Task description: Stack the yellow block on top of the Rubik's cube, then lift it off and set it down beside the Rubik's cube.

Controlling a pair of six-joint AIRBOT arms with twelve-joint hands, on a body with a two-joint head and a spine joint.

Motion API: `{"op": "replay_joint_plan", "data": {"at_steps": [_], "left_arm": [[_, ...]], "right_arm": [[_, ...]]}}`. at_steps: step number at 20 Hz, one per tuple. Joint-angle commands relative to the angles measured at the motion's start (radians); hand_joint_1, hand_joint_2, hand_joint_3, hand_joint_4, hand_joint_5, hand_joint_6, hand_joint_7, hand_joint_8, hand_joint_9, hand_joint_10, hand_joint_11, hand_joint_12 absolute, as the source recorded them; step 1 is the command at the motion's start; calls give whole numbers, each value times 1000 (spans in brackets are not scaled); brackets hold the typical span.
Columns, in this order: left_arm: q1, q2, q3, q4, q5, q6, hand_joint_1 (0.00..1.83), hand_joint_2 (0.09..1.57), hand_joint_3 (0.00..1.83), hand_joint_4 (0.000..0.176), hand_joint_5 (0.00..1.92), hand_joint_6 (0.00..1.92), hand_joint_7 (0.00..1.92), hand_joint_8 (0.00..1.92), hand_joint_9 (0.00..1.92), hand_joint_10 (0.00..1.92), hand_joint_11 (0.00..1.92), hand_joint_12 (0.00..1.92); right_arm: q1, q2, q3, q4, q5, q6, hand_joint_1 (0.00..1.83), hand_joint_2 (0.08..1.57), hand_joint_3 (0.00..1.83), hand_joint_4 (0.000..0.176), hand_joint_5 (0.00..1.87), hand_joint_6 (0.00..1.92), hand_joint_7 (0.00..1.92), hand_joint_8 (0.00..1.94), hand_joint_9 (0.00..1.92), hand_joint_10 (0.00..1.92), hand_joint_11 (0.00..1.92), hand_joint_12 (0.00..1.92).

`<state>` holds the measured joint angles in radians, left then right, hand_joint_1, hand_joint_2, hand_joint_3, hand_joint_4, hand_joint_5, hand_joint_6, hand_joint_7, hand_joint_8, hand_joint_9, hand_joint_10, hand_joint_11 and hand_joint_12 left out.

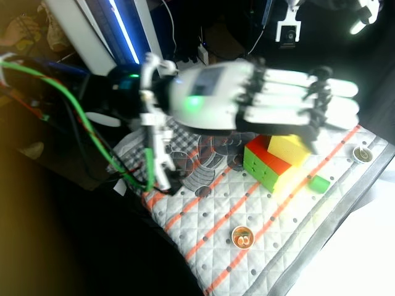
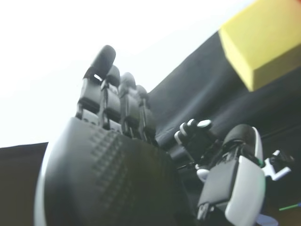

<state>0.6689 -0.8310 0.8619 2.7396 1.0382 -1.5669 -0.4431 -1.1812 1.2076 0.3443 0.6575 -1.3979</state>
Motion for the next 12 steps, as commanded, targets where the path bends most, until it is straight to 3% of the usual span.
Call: {"op": "replay_joint_plan", "data": {"at_steps": [1,2,3,4,5,7,8,9,10,11,12], "left_arm": [[-9,-2,2,30,123,-5,577,1348,7,0,452,41,388,86,0,996,0,1813],[-9,-2,2,29,123,-5,577,1348,7,0,452,41,388,86,0,996,0,1813],[-9,-3,2,29,123,-5,652,1363,0,0,447,102,338,219,0,1023,0,1754],[-9,-5,2,29,124,-5,652,1363,0,0,447,102,338,219,0,1023,0,1754],[-9,-6,2,29,125,-5,678,1368,0,0,421,189,267,391,0,1043,0,1759],[-9,-10,1,32,130,-5,751,1366,1,0,246,614,119,714,0,1040,0,1792],[-9,-10,1,34,131,-5,751,1366,1,0,246,614,119,714,0,1040,0,1792],[-9,-10,0,36,133,-5,784,1381,3,0,196,716,106,720,0,1033,0,1787],[-9,-10,-1,38,137,-5,782,1386,4,0,189,729,98,710,0,1010,0,1767],[-9,-9,-3,38,141,-5,759,1387,2,0,195,729,121,627,0,966,0,1733],[-9,-9,-3,38,141,-5,757,1386,1,0,204,735,140,602,0,945,0,1733]], "right_arm": [[24,-7,14,-16,79,0,499,841,3,0,87,18,102,5,69,19,0,289],[31,-23,32,-11,59,0,499,841,3,0,87,18,102,5,69,19,0,289],[35,-36,45,-9,43,0,493,908,15,0,192,19,191,10,150,44,0,799],[38,-48,58,-4,25,0,493,908,15,0,192,19,191,10,150,44,0,799],[39,-53,63,-3,18,0,456,911,10,0,187,8,156,15,113,22,0,643],[42,-71,83,2,-11,0,265,891,0,0,228,5,178,9,150,24,0,842],[42,-81,94,8,-27,0,265,891,0,0,228,5,178,9,150,24,0,842],[42,-87,102,12,-38,0,252,864,0,0,204,11,122,12,99,5,0,400],[42,-91,109,15,-51,0,222,853,0,0,241,10,122,6,71,9,0,194],[42,-91,113,17,-60,0,258,881,0,0,316,22,178,14,92,14,0,117],[42,-91,113,17,-61,0,338,877,0,0,400,28,262,11,164,29,0,297]]}}
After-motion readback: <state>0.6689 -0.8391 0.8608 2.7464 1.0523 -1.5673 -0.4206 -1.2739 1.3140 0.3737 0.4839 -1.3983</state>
